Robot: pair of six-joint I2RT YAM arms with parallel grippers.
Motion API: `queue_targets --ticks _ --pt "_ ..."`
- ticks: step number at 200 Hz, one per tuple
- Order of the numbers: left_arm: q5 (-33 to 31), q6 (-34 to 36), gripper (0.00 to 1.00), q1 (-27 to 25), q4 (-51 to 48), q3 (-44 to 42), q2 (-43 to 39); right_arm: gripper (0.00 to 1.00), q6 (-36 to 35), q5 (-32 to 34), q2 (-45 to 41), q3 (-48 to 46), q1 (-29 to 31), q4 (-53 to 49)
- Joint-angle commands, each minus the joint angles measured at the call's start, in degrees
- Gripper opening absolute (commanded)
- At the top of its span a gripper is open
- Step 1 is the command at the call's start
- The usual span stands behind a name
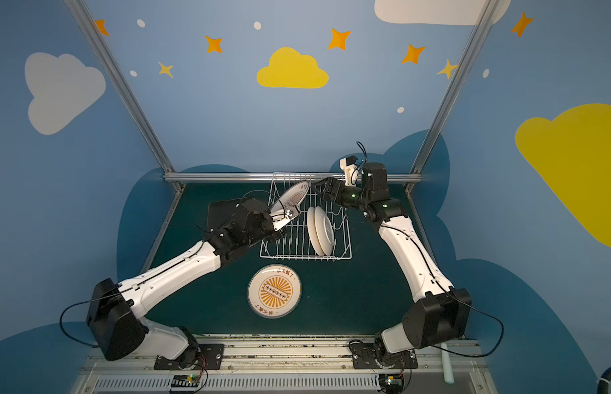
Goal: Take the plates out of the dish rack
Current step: 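Tilt the plate toward the right gripper while the right gripper grasps its edge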
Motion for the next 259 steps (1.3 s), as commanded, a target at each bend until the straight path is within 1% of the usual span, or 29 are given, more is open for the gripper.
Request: queue_targets --ticks 1,28,45,70,80,99,121,144,185,202,213,219,227,236,240,244,259 --pt "-4.6 11.4 0.03 -1.1 8.8 -1.7 -2.2 0.91 0.2 0.4 1.0 2.2 1.0 -2.9" --pt "-7.0 16.7 0.03 -2.6 14.2 -4.3 -2.3 0.87 -0.3 1.8 2.6 3.2 2.1 -6.3" --pt "-8.1 19.7 0.03 -3.6 15.6 -4.8 -2.0 0.80 -0.8 2.4 3.8 3.7 2.7 -8.5" --pt "-9.0 23.4 0.03 -4.7 18.5 -6.1 -1.5 0.74 -2.1 3.9 5.8 5.7 3.5 -13.0" --pt "-9.2 24.3 0.03 -5.0 19.5 -6.5 -1.2 0.71 -2.1 3.4 6.6 6.4 3.5 -14.2" --pt "-10.3 26.6 0.03 -6.1 19.7 -6.1 -0.2 0.58 -1.0 2.2 8.1 6.8 3.5 -14.6" --pt "-11.5 27.3 0.03 -6.7 20.0 -5.9 1.2 0.45 0.5 0.4 8.9 6.7 3.5 -13.4" --pt "-12.5 27.8 0.03 -6.8 21.4 -6.7 2.2 0.35 0.9 -0.2 9.2 6.7 3.4 -12.9" --pt "-14.4 27.2 0.03 -6.8 22.3 -7.0 3.1 0.11 2.7 -2.2 9.0 5.8 2.6 -10.8" --pt "-15.1 26.8 0.05 -6.7 22.7 -7.1 3.6 0.05 3.7 -3.2 8.9 5.1 2.3 -9.2" --pt "-15.6 25.9 0.09 -6.6 22.9 -7.1 3.7 0.00 4.2 -4.3 8.8 4.6 2.0 -8.0" --pt "-15.8 25.1 0.13 -6.5 22.8 -6.9 3.9 0.00 4.5 -4.8 8.7 4.3 1.7 -7.3" --pt "-15.9 24.0 0.21 -6.5 22.5 -6.7 3.9 0.00 5.3 -5.6 8.6 4.0 1.1 -6.1" --pt "-15.8 22.5 0.37 -6.4 22.1 -6.5 3.7 0.00 6.6 -6.7 8.4 3.3 0.4 -4.1" --pt "-15.8 21.7 0.47 -6.3 22.1 -6.4 3.6 0.00 7.3 -7.2 8.3 2.9 0.0 -3.1" --pt "-15.7 21.1 0.55 -6.2 21.8 -6.4 3.6 0.00 8.0 -7.7 8.1 2.5 -0.3 -2.1" --pt "-15.2 18.9 0.79 -5.8 20.9 -6.3 3.3 0.00 9.9 -8.6 7.5 1.2 -1.4 1.3"
